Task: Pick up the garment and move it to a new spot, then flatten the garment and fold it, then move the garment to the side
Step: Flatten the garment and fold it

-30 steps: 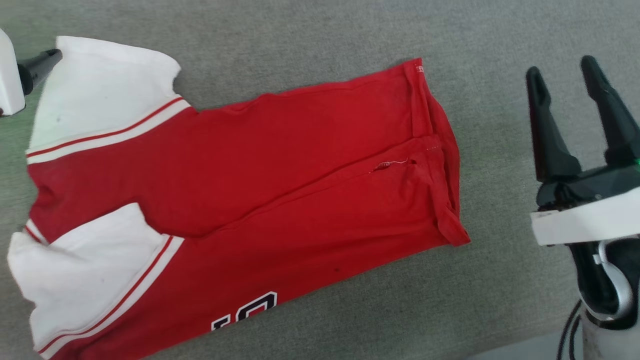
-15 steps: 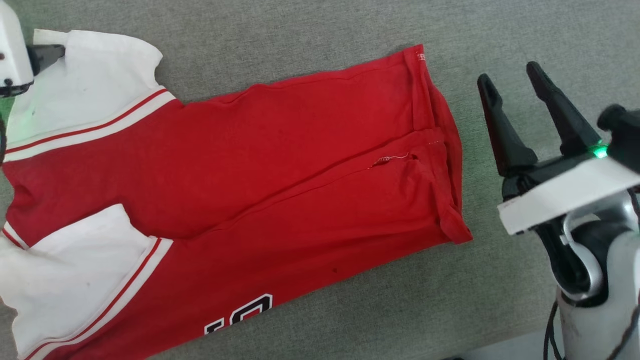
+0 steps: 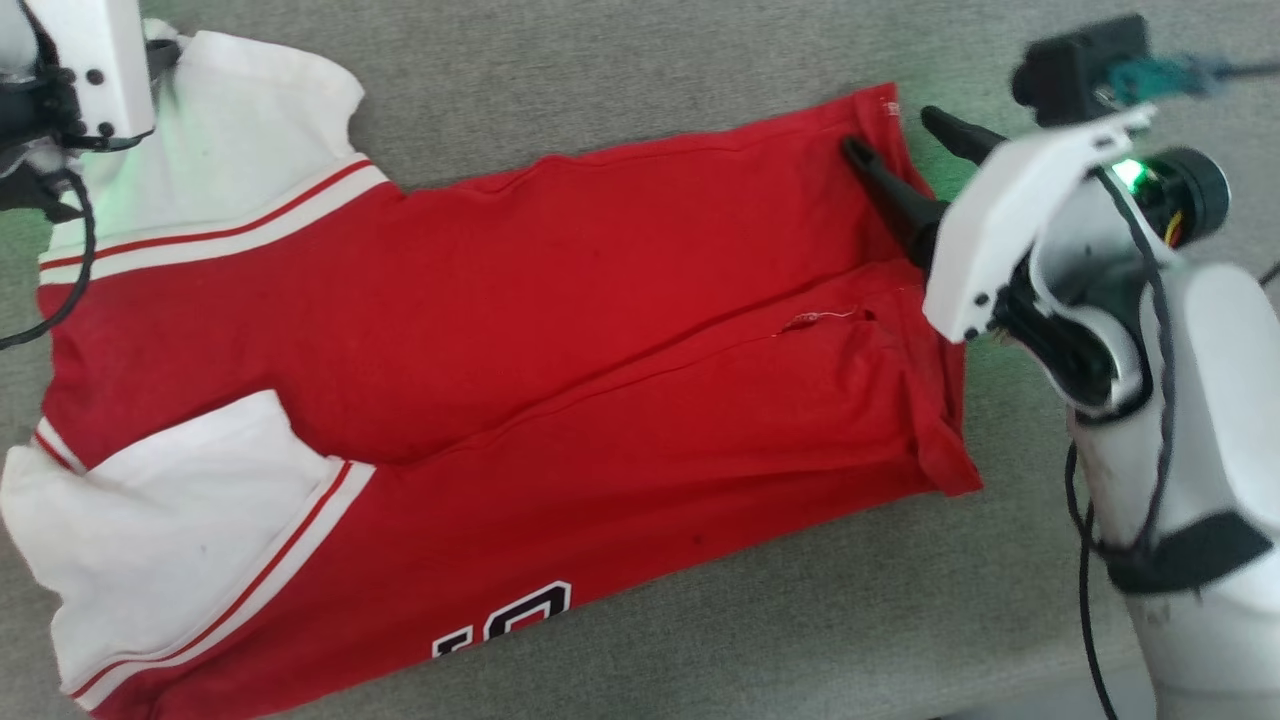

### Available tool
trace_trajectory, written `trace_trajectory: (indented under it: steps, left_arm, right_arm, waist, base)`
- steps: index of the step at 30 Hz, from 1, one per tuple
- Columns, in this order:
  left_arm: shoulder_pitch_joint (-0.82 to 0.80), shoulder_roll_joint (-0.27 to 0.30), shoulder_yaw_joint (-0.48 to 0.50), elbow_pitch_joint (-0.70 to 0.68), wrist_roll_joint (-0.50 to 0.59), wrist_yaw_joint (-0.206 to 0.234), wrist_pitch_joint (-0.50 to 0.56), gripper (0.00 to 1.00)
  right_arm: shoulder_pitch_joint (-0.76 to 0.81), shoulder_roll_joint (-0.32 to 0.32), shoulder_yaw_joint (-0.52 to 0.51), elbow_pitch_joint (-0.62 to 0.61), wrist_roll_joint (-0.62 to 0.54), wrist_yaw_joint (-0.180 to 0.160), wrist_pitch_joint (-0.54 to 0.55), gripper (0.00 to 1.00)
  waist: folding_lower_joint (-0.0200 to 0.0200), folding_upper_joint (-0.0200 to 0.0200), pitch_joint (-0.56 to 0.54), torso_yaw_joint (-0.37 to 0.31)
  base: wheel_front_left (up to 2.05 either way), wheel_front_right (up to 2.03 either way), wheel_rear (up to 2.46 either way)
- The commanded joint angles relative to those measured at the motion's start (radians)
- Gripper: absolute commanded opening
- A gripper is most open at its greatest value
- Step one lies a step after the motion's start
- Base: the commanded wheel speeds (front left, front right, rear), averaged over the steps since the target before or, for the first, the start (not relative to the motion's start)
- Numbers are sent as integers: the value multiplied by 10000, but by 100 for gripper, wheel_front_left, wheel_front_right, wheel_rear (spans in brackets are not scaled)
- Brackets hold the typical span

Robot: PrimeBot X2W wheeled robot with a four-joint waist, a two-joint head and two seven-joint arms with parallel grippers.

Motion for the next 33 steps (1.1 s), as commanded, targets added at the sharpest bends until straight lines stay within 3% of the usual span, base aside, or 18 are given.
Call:
trace_trajectory:
  steps: [1,6,7,8,17,26,33]
  left_arm:
    - [148,-331,-152,68,82,-111,-3,0]
    - [156,-568,-124,454,55,-296,-238,0]
    - [170,-606,-139,524,75,-358,-285,0]
    - [182,-617,-127,598,92,-387,-356,0]
    - [202,-820,-43,1030,6,-899,-966,0]
    - [412,-621,-204,411,-50,-1108,-531,0]
    - [1094,-46,-270,-1287,-284,-471,-146,0]
  right_arm:
    - [-273,-52,122,317,-89,-5,335,100]
    - [-1004,-92,942,1731,25,-3,1987,100]
    - [-1101,-169,1139,1868,14,-3,2300,27]
    - [-1136,-206,1227,1983,103,-2,2557,0]
    - [-1132,-920,1186,1554,435,-6,2206,0]
    - [-264,-1655,935,885,561,-6,1665,0]
    - [665,-2167,736,2,637,-6,1223,0]
  waist:
    - [0,0,5,106]
    - [0,0,-89,367]
    - [0,0,-129,423]
    - [0,0,-177,467]
    - [0,0,-1041,1092]
    - [0,0,-2025,1685]
    - [0,0,-2772,2081]
  base:
    - [0,0,0]
    - [0,0,0]
    - [0,0,0]
    - [0,0,0]
    - [0,0,0]
    - [0,0,0]
    - [0,0,0]
